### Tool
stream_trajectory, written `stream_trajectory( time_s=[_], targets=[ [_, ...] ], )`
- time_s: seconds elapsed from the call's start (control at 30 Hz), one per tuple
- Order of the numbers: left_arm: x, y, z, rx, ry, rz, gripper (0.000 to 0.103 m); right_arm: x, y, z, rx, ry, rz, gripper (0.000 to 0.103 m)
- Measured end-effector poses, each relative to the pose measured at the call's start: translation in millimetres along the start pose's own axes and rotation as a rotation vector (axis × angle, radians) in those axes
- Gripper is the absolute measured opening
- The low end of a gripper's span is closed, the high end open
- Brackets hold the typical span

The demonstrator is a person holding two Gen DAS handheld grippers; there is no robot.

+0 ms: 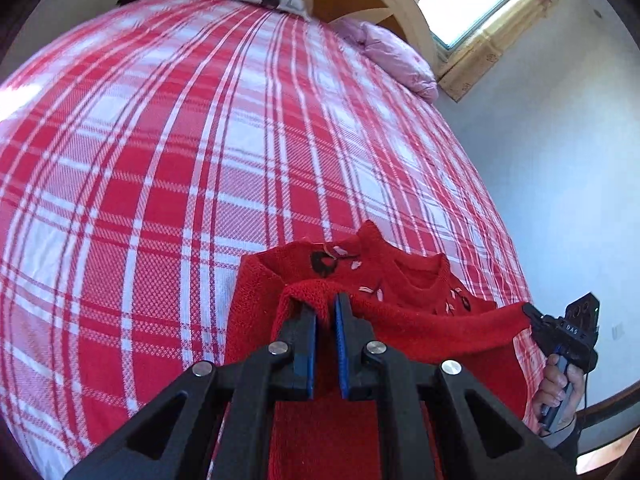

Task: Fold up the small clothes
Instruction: 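Lift the held hem and fold it up toward the collar, then lay the folded hem down on the sweater and open the left tool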

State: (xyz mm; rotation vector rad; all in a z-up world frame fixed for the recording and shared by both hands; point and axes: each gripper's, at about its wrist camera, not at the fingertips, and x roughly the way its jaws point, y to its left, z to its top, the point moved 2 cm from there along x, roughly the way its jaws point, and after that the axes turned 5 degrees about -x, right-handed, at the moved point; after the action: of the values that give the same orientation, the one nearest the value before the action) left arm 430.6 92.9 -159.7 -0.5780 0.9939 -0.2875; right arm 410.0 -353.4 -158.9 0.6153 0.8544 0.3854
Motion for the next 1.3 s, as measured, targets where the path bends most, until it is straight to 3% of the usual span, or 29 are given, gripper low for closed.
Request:
stream_trajectory(
  time_s=[0.13,0.23,0.27,0.4,0.5,0.63,0.77,0.9,0.97,1.03,1.17,1.3],
  targets=[
    [14.0,17.1,7.8,-0.109,0.040,-0.031,0.009,15.5,-17.4,11.3,0.066,0.004,-0.010,0.012],
    [13.4,21.5,12.8,-0.145,0.019,-0.052,0.009,20.0,-25.9,21.6,0.106,-0.010,-0.010,0.012],
    [13.8,21.3,13.4,-0.150,0.026,-0.051,0.009,20.6,-26.4,24.1,0.107,-0.011,-0.022,0.017],
    [9.4,18.7,12.0,-0.130,0.032,-0.055,0.009,13.5,-7.5,16.2,0.036,0.007,-0.020,0.052],
    [7.9,20.7,14.6,-0.121,0.054,-0.057,0.009,5.2,29.3,-5.8,-0.099,0.049,0.006,0.052],
    [-5.8,27.0,22.7,-0.140,-0.012,-0.047,0.009,20.1,75.4,-41.6,-0.196,0.226,0.106,0.055],
    [-19.0,27.6,25.3,-0.130,-0.057,-0.038,0.009,61.5,102.6,-63.3,-0.255,0.379,0.089,0.059],
    [-29.5,10.8,5.3,0.005,-0.061,-0.007,0.009,107.0,96.9,-63.4,-0.212,0.455,-0.012,0.062],
    [-30.6,-4.7,-10.8,0.109,-0.049,0.013,0.009,115.1,97.4,-49.3,-0.212,0.408,-0.017,0.062],
    [-30.3,-17.8,-25.2,0.186,-0.036,0.010,0.009,113.9,98.9,-26.0,-0.218,0.289,-0.043,0.063],
    [-20.2,-52.2,-56.2,0.329,0.018,-0.040,0.009,112.3,95.5,5.4,-0.143,0.175,0.000,0.069],
    [1.9,-73.8,-67.0,0.413,0.055,-0.022,0.009,97.7,98.7,0.9,-0.170,0.117,0.017,0.074]
  ],
)
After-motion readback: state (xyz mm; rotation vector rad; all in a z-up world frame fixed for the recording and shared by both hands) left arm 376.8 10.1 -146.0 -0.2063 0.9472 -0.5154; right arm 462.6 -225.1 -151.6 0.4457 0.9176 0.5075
